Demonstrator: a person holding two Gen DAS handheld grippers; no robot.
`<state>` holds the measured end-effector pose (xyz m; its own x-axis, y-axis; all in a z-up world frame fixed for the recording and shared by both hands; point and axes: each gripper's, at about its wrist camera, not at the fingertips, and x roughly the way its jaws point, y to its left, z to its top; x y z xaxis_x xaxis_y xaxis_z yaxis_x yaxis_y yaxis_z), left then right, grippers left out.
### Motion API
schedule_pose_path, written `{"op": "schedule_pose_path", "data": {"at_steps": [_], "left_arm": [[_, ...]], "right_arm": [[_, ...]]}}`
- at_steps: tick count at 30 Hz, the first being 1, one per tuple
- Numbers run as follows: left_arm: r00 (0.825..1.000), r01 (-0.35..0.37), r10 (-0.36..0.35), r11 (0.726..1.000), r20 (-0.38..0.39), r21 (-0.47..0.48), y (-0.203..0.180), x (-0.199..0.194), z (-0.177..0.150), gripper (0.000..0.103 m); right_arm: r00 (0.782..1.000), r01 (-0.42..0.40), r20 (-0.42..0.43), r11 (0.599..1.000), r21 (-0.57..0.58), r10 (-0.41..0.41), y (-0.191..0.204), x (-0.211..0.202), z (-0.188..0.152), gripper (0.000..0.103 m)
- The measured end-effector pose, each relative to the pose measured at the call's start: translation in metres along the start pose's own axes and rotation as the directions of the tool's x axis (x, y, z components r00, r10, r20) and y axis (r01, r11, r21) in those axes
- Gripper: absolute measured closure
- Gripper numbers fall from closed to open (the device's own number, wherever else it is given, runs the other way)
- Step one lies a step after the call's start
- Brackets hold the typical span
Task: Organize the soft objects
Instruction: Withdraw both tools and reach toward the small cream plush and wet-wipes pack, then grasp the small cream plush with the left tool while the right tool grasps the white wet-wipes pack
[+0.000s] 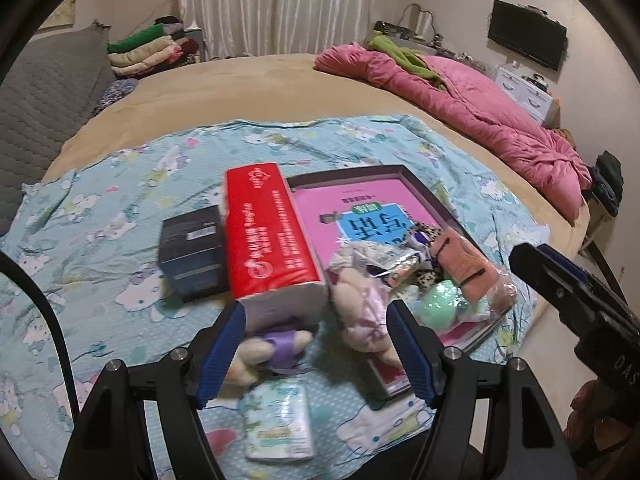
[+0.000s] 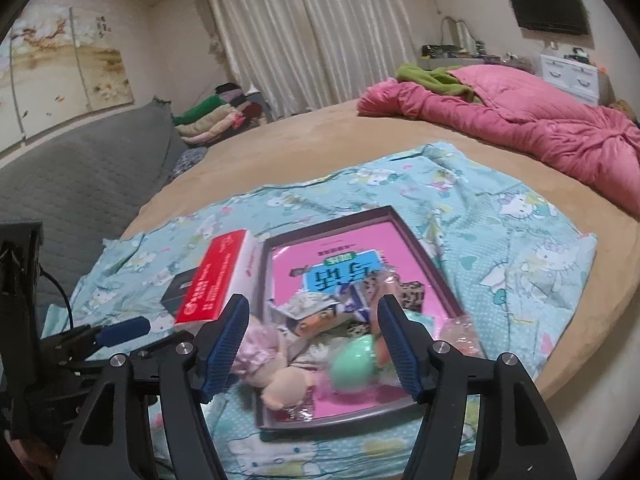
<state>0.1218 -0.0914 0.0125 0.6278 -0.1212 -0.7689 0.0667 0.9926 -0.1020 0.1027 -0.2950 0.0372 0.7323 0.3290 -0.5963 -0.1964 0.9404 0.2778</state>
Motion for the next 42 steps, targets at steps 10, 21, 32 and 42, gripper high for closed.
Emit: {"op": "schedule_pose_path", "data": {"at_steps": [10, 21, 32, 42], "left_arm": [[0.999, -0.051, 0.051, 0.995, -0.007, -0.088, 0.064, -0.016, -0.004, 0.03], [0.996, -0.037, 0.028, 0.993, -0.08, -0.116, 0.097, -0.005, -0.021, 0.029], [0.987, 0.016, -0.026, 0.998, -0.161, -0.064, 0.097, 0.029, -0.043, 0.024], [0.974, 0.032, -0.029, 0.999, -0.226, 0.008, 0.091, 0.072, -0.039, 0.022]], "right_arm": [[0.997, -0.072, -0.03, 0.995, -0.07, 0.07, 0.044, -0.004, -0.005, 0.031], [0.985, -0.129, -0.133, 0.985, -0.112, 0.114, 0.082, 0.006, -0.026, 0.03], [0.955, -0.164, -0.27, 0.975, -0.148, 0.119, 0.1, 0.031, -0.055, 0.029], [0.925, -0.167, -0.368, 0.974, -0.156, 0.099, 0.102, 0.056, -0.071, 0.029]]}}
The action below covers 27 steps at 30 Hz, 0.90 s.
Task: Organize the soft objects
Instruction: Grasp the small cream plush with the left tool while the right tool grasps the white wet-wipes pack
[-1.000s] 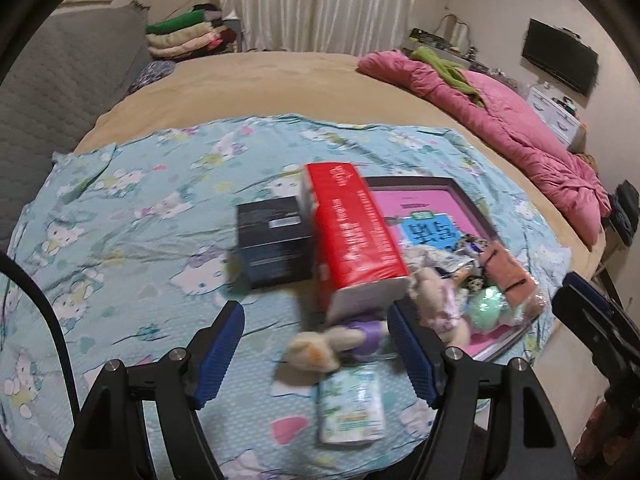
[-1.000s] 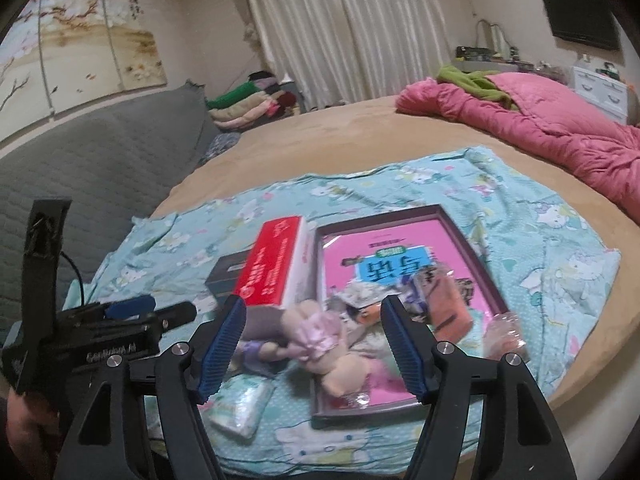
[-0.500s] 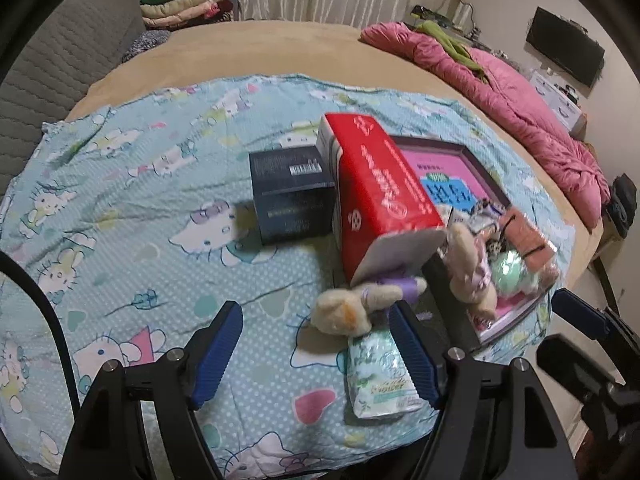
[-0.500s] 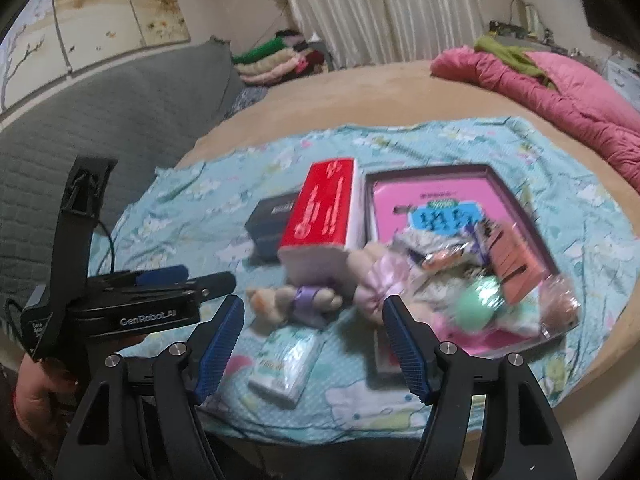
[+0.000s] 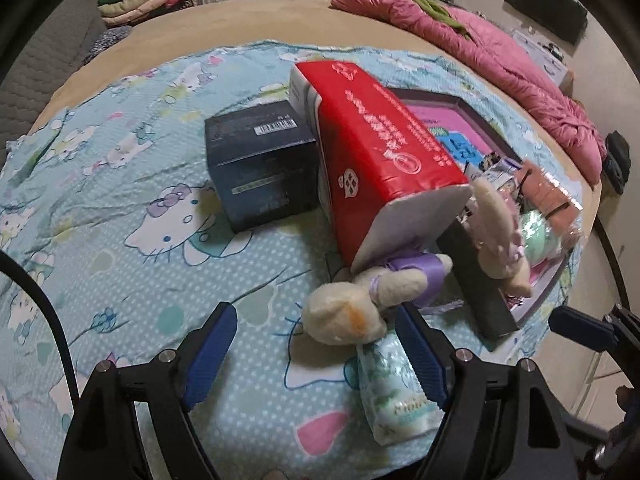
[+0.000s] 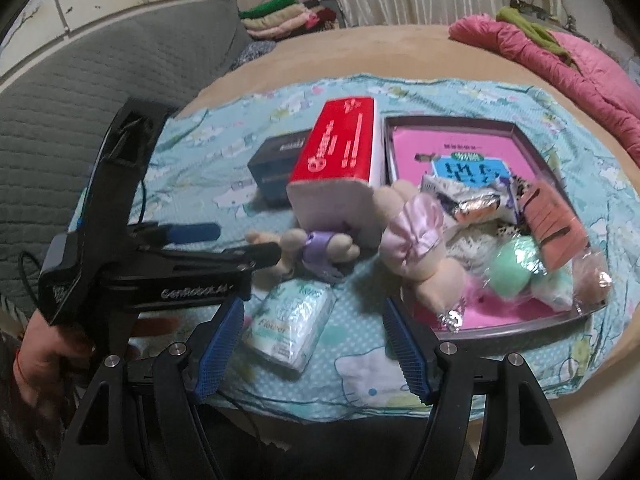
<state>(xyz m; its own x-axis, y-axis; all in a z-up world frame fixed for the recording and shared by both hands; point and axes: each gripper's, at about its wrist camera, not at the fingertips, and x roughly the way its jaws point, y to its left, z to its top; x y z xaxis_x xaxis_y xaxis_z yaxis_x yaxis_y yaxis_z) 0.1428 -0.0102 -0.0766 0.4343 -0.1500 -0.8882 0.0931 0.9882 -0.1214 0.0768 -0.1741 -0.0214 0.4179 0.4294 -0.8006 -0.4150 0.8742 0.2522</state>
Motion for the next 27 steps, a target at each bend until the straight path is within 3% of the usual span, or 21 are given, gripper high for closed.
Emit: {"op": "schedule_pose_path", "data": {"at_steps": [11, 19, 21, 24, 27], "left_arm": [[0.997, 0.073, -0.072, 0.997, -0.04, 0.034, -0.002, 0.026, 0.009, 0.024], [0.984, 0.173, -0.171, 0.984, -0.042, 0.047, -0.004, 0.03, 0.014, 0.044], [0.987, 0.158, -0.155, 0.986, -0.045, 0.061, -0.003, 0.032, 0.015, 0.044], [0.975, 0.215, -0.213, 0.976, -0.06, 0.022, 0.002, 0.034, 0.016, 0.051], [0.977, 0.208, -0.206, 0.977, -0.063, 0.035, 0.0, 0.033, 0.017, 0.052]], "right_arm": [[0.989, 0.015, -0.149, 0.999, -0.037, -0.021, 0.014, 0.044, -0.007, 0.029], [0.986, 0.028, -0.162, 1.0, -0.003, -0.028, 0.029, 0.075, -0.006, 0.029], [0.987, 0.024, -0.158, 0.999, 0.028, -0.02, 0.026, 0.082, -0.006, 0.029], [0.985, 0.024, -0.17, 0.998, 0.066, -0.012, 0.019, 0.087, -0.008, 0.03], [0.985, 0.031, -0.169, 0.997, 0.069, -0.019, 0.019, 0.09, -0.008, 0.03]]}}
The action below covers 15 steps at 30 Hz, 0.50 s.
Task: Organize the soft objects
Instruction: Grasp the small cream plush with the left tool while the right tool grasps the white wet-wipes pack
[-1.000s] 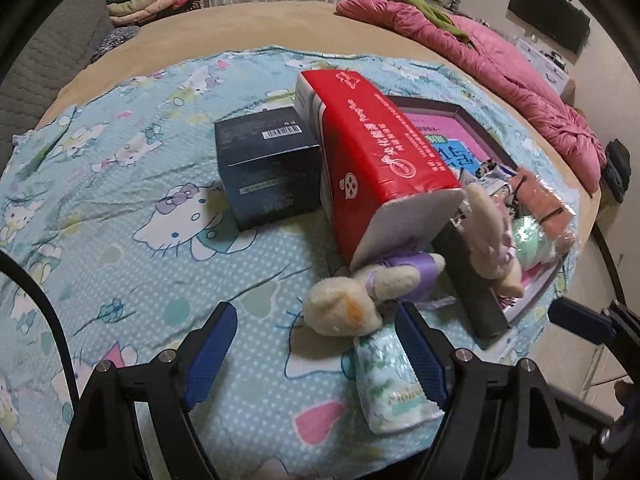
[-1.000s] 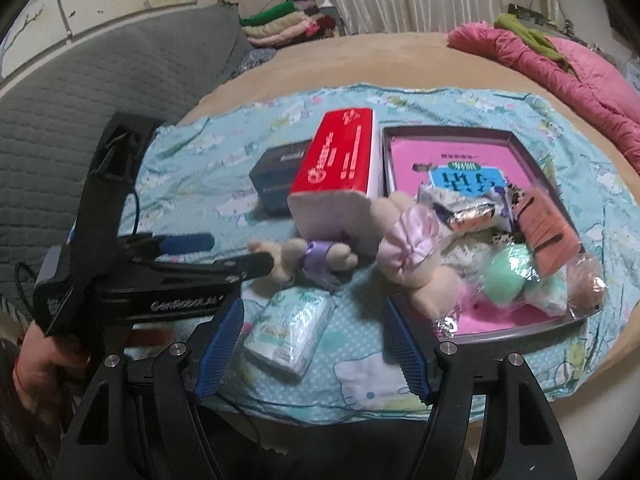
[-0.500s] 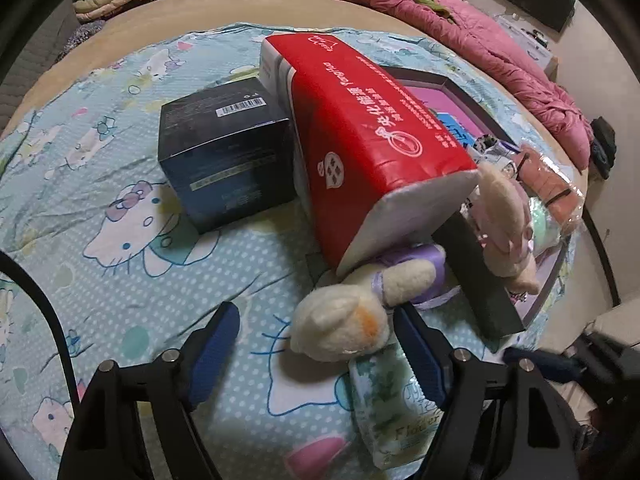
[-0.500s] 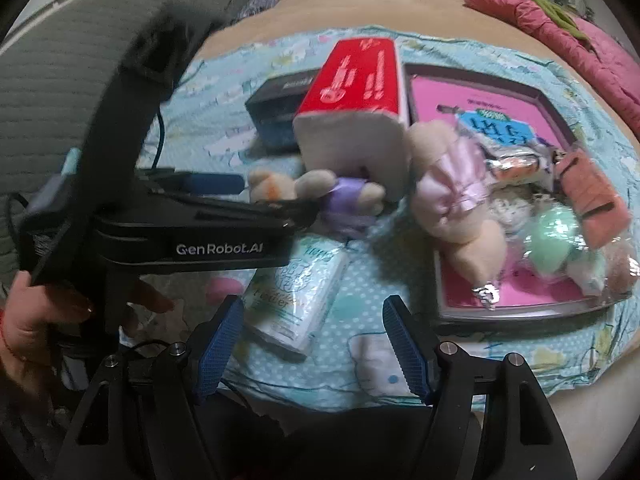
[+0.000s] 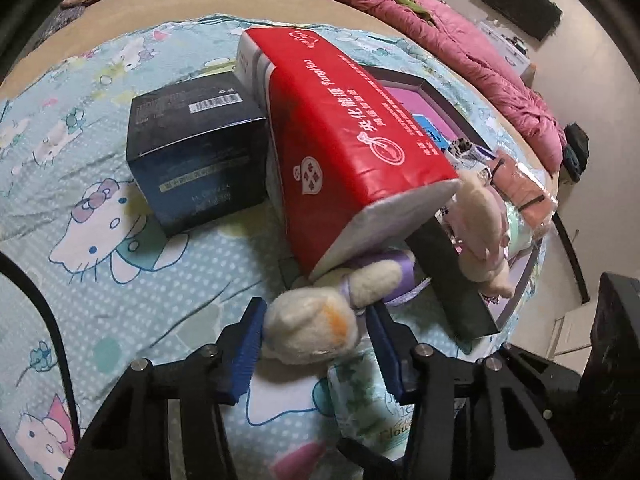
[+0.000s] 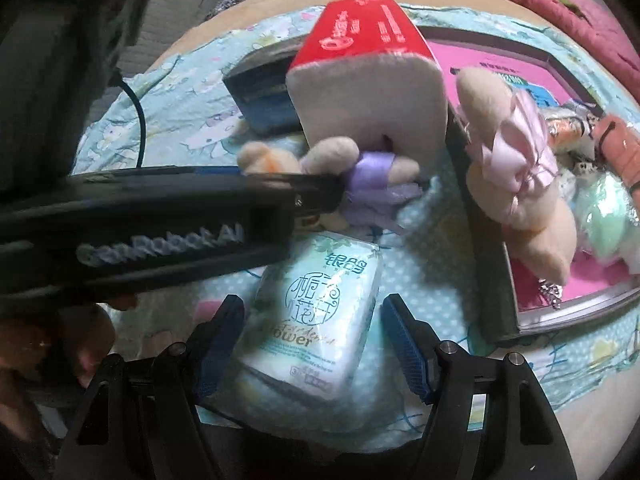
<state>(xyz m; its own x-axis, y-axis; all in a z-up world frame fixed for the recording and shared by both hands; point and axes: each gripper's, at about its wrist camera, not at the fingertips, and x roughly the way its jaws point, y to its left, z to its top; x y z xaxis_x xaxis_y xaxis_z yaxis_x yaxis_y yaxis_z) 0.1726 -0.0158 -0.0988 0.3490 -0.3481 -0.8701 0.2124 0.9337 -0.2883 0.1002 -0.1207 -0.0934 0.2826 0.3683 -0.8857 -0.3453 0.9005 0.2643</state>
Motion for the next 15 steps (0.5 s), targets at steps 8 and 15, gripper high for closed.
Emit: {"op": "schedule_pose_path", "data": {"at_steps": [8, 15], "left_arm": [[1.0, -0.027, 0.027, 0.999, 0.014, 0.02, -0.006, -0.003, -0.003, 0.059], [0.997, -0.073, 0.072, 0.997, 0.032, 0.029, -0.014, -0.012, -0.01, 0.062]], "right_arm": [[1.0, 0.007, 0.009, 1.0, -0.019, -0.007, -0.001, 0.002, 0.002, 0.054], [0.999, -0.014, 0.044, 1.0, -0.006, 0.015, -0.01, -0.029, -0.002, 0.057]]}}
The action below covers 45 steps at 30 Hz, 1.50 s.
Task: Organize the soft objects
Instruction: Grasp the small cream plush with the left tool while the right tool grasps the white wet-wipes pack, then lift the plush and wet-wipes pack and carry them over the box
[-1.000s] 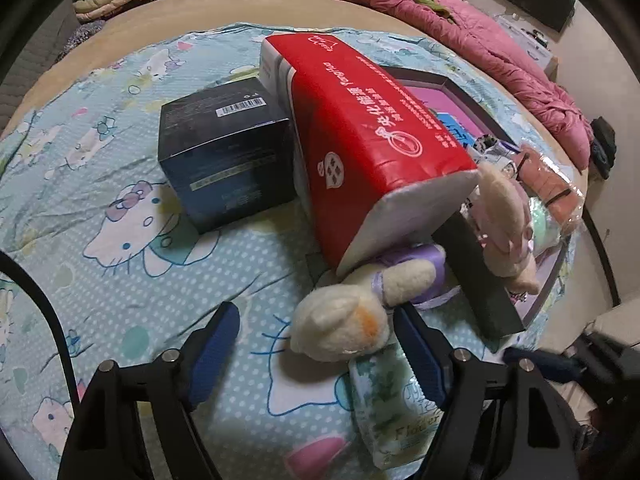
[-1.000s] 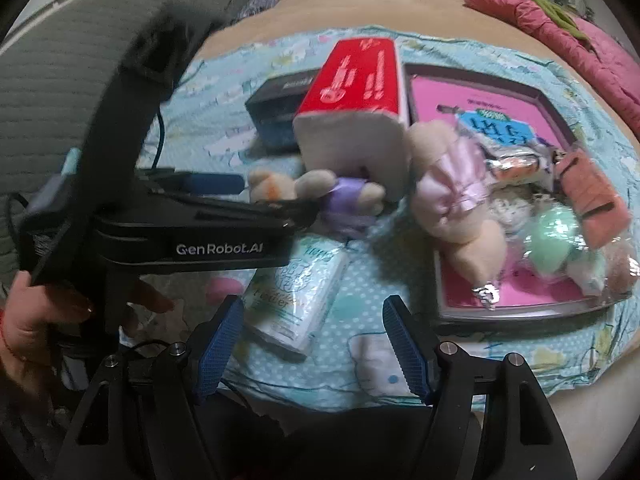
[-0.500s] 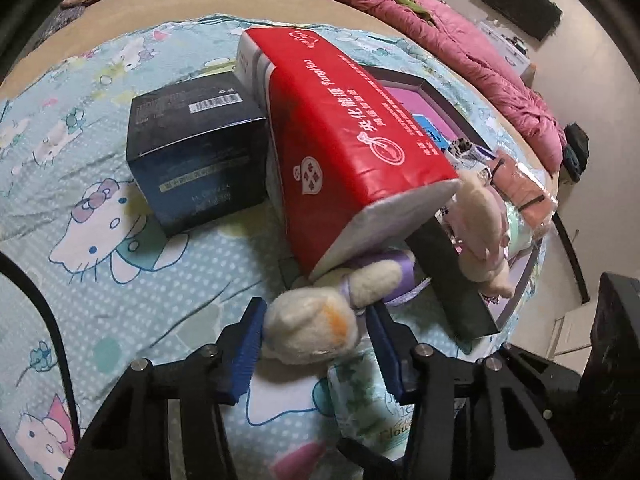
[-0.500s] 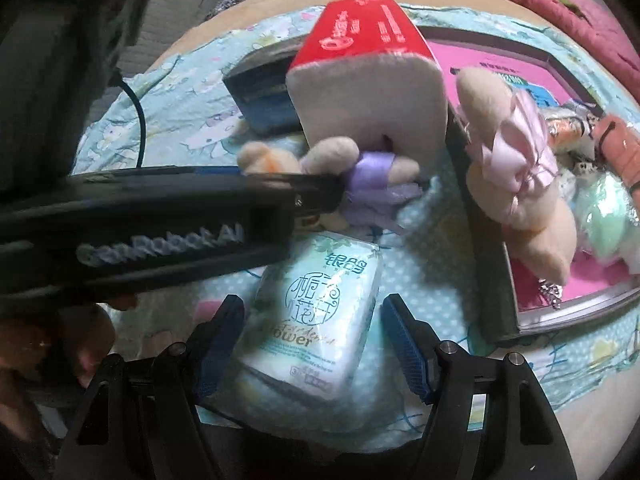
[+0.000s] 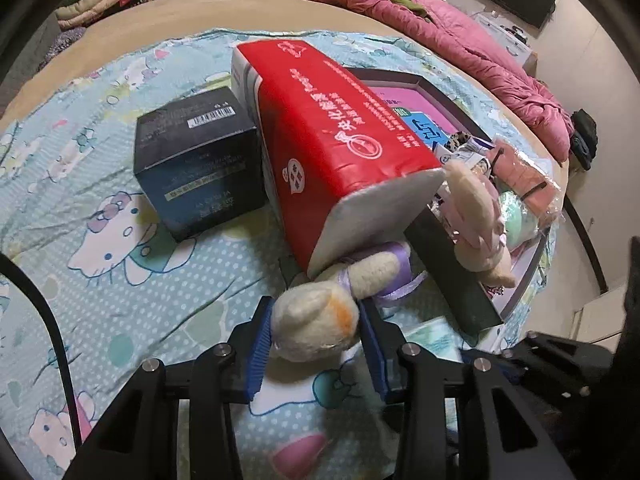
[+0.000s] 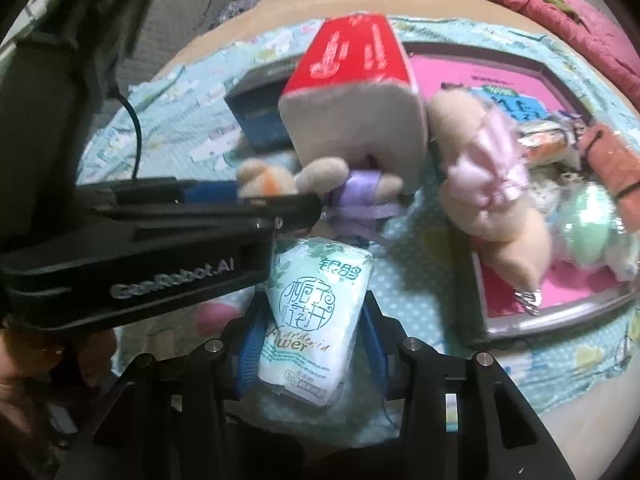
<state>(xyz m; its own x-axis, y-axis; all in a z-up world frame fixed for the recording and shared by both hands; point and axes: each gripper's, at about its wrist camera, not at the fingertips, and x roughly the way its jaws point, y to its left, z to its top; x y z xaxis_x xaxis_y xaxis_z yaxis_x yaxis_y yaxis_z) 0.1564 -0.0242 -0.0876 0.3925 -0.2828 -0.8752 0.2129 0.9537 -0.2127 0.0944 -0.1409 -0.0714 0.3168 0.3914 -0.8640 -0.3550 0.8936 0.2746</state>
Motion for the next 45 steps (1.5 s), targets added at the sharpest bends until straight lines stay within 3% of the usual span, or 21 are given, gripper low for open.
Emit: {"op": "schedule_pose_path", "data": {"at_steps": [15, 27, 37, 45], "left_arm": [[0.99, -0.047, 0.052, 0.998, 0.134, -0.037, -0.006, -0.078, -0.001, 0.062], [0.968, -0.033, 0.032, 0.999, 0.248, 0.001, -0.053, -0.122, 0.02, 0.061], [0.971, -0.023, 0.016, 0.999, 0.239, 0.027, -0.108, -0.092, 0.043, 0.061], [0.984, -0.074, 0.062, 0.995, 0.168, 0.068, -0.139, -0.035, 0.057, 0.061]], "right_arm": [[0.99, 0.017, 0.141, 1.0, -0.001, -0.017, -0.013, -0.064, -0.001, 0.057], [0.947, 0.077, 0.301, 0.989, 0.124, -0.111, -0.068, -0.127, 0.009, 0.057], [0.908, 0.088, 0.381, 0.968, 0.234, -0.174, -0.124, -0.155, 0.012, 0.057], [0.912, 0.073, 0.378, 0.969, 0.237, -0.161, -0.141, -0.141, 0.02, 0.057]]}}
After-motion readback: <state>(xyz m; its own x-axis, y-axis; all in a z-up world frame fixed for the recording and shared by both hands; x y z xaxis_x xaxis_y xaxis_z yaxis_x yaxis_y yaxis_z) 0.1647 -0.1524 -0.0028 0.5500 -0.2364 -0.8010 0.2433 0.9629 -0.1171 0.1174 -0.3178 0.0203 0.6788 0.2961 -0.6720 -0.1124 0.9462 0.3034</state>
